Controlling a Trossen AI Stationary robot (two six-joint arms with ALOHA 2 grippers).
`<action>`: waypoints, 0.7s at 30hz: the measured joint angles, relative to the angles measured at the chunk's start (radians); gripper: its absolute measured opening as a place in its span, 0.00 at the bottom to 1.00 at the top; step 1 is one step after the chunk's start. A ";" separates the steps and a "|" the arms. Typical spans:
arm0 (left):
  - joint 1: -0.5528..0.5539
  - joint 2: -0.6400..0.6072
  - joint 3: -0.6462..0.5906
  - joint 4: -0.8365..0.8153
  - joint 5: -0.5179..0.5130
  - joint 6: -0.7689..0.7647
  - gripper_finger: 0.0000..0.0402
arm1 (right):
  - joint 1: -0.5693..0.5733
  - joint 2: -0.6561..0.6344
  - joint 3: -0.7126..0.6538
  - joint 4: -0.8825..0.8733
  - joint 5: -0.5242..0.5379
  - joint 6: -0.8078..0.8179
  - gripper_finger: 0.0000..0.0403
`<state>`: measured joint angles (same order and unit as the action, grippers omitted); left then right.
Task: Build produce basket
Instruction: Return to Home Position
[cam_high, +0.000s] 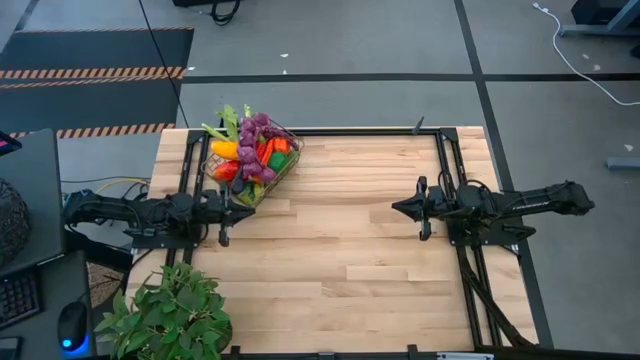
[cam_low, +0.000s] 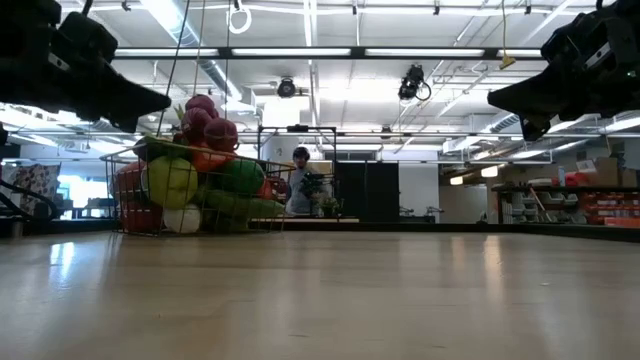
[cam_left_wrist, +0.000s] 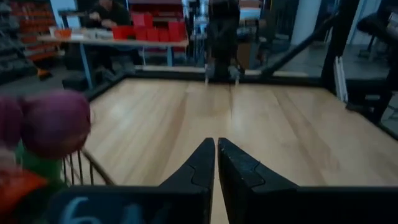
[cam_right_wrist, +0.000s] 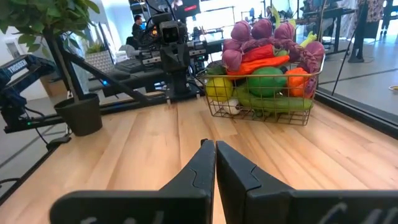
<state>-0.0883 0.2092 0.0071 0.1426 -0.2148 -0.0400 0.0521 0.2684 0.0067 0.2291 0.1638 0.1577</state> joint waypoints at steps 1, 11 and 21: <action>0.000 0.000 0.000 -0.015 0.000 -0.007 0.07 | 0.000 0.000 0.000 0.000 0.000 -0.001 0.05; 0.000 0.000 0.000 -0.021 0.000 -0.056 0.08 | -0.001 0.000 0.000 0.025 0.000 0.015 0.05; 0.000 0.000 0.000 -0.020 -0.001 -0.061 0.07 | -0.001 0.000 0.000 0.028 0.000 0.024 0.05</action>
<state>-0.0883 0.2092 0.0071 0.1223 -0.2153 -0.1009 0.0513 0.2684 0.0067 0.2569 0.1636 0.1818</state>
